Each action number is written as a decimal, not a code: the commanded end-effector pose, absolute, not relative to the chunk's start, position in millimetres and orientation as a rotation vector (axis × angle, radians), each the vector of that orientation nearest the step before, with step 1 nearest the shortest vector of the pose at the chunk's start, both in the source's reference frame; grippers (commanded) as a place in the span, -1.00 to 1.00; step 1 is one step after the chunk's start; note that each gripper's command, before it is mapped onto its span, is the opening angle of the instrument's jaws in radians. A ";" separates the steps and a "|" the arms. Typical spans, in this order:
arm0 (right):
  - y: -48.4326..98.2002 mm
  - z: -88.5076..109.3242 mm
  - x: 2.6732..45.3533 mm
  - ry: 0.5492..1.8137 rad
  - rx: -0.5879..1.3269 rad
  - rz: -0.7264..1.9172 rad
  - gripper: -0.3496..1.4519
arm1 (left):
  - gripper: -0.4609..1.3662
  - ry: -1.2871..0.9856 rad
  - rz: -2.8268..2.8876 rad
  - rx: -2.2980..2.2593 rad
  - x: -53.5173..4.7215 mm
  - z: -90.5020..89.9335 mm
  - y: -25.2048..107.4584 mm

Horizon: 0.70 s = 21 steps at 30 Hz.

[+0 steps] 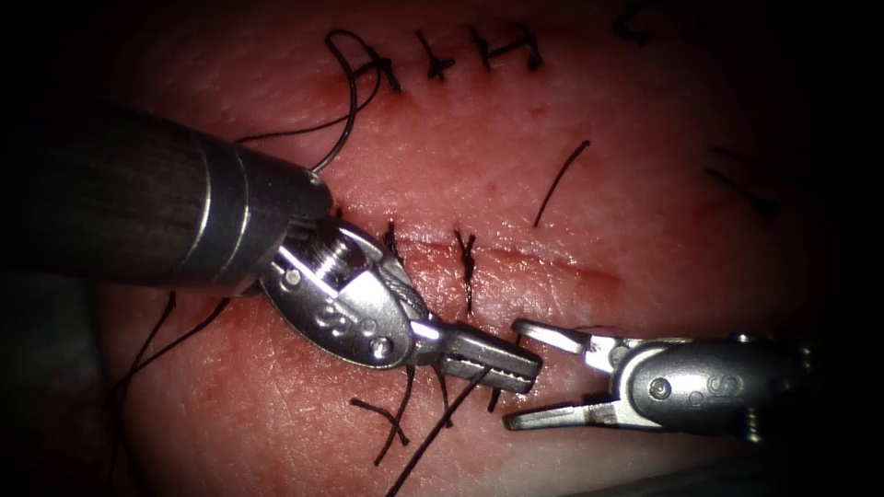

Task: Wound Closure
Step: Increase length of working suture by regrasping distally

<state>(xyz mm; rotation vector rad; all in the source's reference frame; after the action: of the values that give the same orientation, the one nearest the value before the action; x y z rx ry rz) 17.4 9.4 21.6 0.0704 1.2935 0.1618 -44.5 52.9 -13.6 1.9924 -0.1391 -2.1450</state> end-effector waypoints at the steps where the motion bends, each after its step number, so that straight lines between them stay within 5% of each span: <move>1: 9.3 21.6 17.6 1.294 0.074 0.157 0.81 | -0.88 -0.132 -2.144 1.989 -44.6 -13.6 52.9; 14: 8.8 22.2 19.3 1.288 0.057 0.159 0.74 | -0.88 -0.127 -2.151 1.993 -44.8 -13.9 53.0; 17: 8.6 22.3 19.5 1.287 0.054 0.158 0.60 | -0.88 -0.126 -2.151 1.994 -44.8 -13.9 53.0; 18: 8.6 22.3 19.5 1.294 0.057 0.146 0.24 | -0.88 -0.126 -2.151 1.994 -44.8 -13.9 53.0; 19: 8.6 22.3 19.4 1.304 0.071 0.142 -0.62 | -0.88 -0.127 -2.151 1.994 -44.8 -13.9 53.0; 20: 8.7 22.2 19.3 1.303 0.079 0.136 -1.00 | -0.88 -0.127 -2.151 1.993 -44.8 -13.9 53.0; 21: 8.8 22.1 19.1 1.300 0.090 0.131 -1.00 | -0.88 -0.126 -2.151 1.993 -44.8 -13.9 53.0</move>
<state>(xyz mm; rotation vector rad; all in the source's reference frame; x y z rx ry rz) 19.1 9.0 22.2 0.0942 1.3002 0.1263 -44.8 53.0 -13.9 1.9979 -0.1348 -2.1542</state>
